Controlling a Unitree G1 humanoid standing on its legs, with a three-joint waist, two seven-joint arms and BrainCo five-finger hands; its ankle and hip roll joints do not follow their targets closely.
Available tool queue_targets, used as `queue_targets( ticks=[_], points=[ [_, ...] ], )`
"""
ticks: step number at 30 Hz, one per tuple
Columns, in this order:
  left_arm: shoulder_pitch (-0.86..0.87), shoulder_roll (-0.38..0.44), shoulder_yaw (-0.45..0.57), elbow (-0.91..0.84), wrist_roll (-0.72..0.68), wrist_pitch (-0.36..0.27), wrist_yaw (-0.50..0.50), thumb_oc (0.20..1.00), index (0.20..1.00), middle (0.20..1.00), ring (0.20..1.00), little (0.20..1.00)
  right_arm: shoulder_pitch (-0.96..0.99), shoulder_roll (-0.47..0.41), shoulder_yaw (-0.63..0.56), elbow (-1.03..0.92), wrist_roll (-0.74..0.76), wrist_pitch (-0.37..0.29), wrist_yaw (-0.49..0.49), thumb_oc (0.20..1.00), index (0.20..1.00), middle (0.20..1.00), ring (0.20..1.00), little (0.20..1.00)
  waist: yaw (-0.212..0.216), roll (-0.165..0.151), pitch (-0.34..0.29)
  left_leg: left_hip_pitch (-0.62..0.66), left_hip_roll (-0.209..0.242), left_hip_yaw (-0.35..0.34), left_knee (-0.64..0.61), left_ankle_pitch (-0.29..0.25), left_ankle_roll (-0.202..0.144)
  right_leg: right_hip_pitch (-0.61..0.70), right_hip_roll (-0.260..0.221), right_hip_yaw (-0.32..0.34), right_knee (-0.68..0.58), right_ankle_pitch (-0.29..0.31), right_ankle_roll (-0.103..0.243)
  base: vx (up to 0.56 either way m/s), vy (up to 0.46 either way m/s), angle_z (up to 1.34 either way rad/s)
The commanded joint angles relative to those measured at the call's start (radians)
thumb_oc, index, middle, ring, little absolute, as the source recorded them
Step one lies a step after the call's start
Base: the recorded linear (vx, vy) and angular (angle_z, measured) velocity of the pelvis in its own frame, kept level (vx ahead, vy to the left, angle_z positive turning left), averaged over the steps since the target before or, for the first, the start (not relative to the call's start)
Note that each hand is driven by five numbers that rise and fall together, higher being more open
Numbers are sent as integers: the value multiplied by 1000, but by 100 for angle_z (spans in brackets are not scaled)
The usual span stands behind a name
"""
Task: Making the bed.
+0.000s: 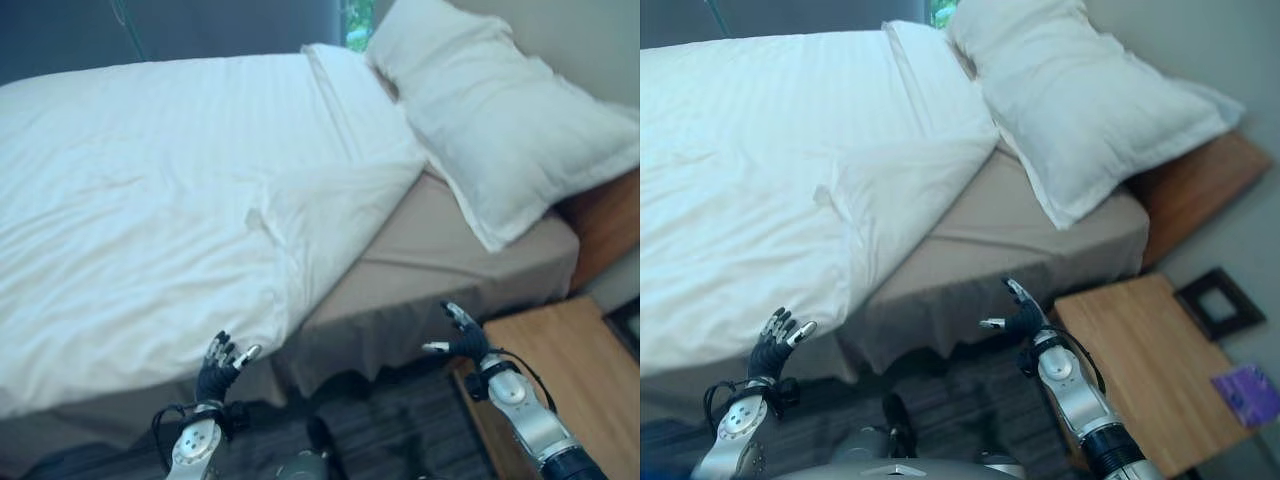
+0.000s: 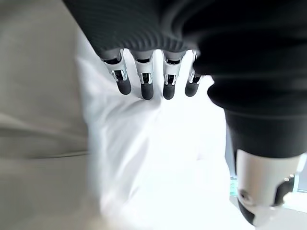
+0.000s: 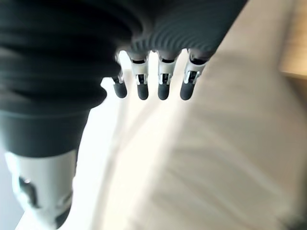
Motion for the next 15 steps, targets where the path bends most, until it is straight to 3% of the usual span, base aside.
queue_targets(
  ticks=[1,3,4,5,6,7,10,15],
  points=[
    [-10,51,4,-119,-28,-78,8,1000,1000,1000,1000,1000,-234,-15,3,-31,-121,-94,-77,1000,1000,1000,1000,1000,-4,38,50,54,155,34,-20,-7,-125,37,-119,11,-665,-15,-38,233,-166,112],
    [-18,57,-7,-130,-40,-88,0,1000,1000,1000,1000,1000,-292,-16,23,-31,-139,-100,-89,1000,1000,1000,1000,1000,-11,33,53,56,160,13,-19,-8,-136,32,-108,14,-731,-37,-51,232,-159,72],
    [-36,62,-35,-147,-51,-97,-6,1000,1000,1000,1000,1000,-344,-12,35,-30,-147,-106,-105,1000,1000,1000,1000,1000,-11,26,47,54,165,-14,-23,-9,-150,24,-83,38,-864,-62,-68,259,-281,108],
    [-53,72,-56,-175,-90,-109,-28,1000,1000,1000,1000,1000,-426,-11,58,-9,-178,-94,-129,1000,1000,1000,1000,1000,-5,15,39,53,161,-75,-26,-23,-169,29,-54,102,-1053,-69,-72,257,-278,125],
    [-53,72,-56,-175,-90,-109,-28,1000,1000,1000,1000,1000,-427,-11,59,-8,-178,-94,-129,1000,1000,1000,1000,1000,-6,15,38,52,162,-76,-26,-23,-169,29,-53,101,-1056,-67,-72,288,-313,175],
    [-63,71,-70,-212,-127,-120,-52,1000,1000,1000,1000,1000,-480,-10,82,17,-233,-79,-149,1000,1000,1000,1000,1000,17,1,19,45,144,-121,-23,-38,-173,56,-60,144,-1142,-34,-58,143,-143,149],
    [-63,64,-52,-241,-170,-130,-68,1000,1000,1000,1000,1000,-566,-3,141,92,-305,-62,-152,1000,1000,1000,1000,1000,40,-4,-6,60,130,-121,-22,-50,-175,93,-72,123,-1188,5,-50,215,-99,128],
    [-87,57,-46,-196,-162,-130,-53,1000,1000,1000,1000,1000,-618,9,174,168,-306,-44,-144,1000,1000,1000,1000,1000,47,-8,-23,70,133,-124,-21,-55,-179,119,-64,109,-1206,5,-58,131,-75,-11]
  ],
)
